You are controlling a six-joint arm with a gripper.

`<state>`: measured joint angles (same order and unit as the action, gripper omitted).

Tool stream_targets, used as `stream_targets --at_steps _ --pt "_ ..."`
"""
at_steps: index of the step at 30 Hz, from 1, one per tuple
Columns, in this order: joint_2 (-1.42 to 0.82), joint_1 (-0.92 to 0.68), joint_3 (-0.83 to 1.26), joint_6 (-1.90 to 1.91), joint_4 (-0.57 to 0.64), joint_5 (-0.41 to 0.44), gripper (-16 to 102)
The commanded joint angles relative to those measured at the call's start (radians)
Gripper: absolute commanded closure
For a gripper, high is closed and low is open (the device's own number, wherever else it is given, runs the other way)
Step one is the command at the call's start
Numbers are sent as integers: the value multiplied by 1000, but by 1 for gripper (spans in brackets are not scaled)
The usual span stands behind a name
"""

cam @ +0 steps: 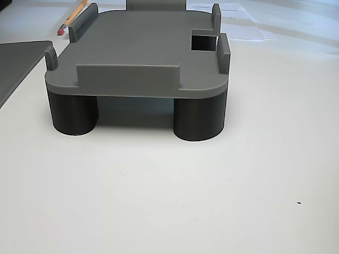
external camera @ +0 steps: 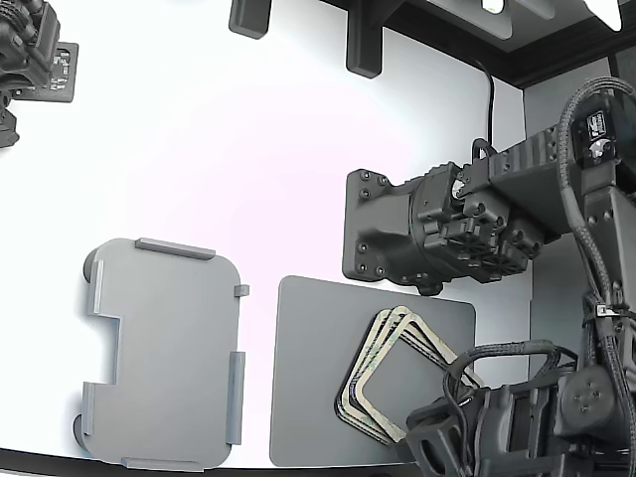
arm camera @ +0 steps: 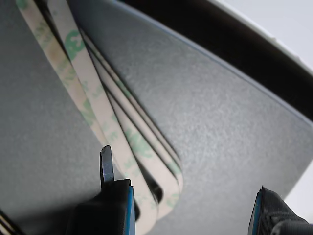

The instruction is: Move top rectangular frame to the holder.

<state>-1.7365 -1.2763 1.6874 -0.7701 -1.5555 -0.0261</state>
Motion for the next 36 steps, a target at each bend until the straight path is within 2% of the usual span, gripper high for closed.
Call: stream_targets --at_steps 1,6,13,22,36 --pt "28 3 -64 20 -8 -12 -12" --pt "72 -15 -100 61 -6 -44 -6" --pt "104 -69 -107 121 15 -63 -5" --pt "110 -130 -86 135 54 -49 -6" --pt "173 -212 -124 129 38 -5 -6"
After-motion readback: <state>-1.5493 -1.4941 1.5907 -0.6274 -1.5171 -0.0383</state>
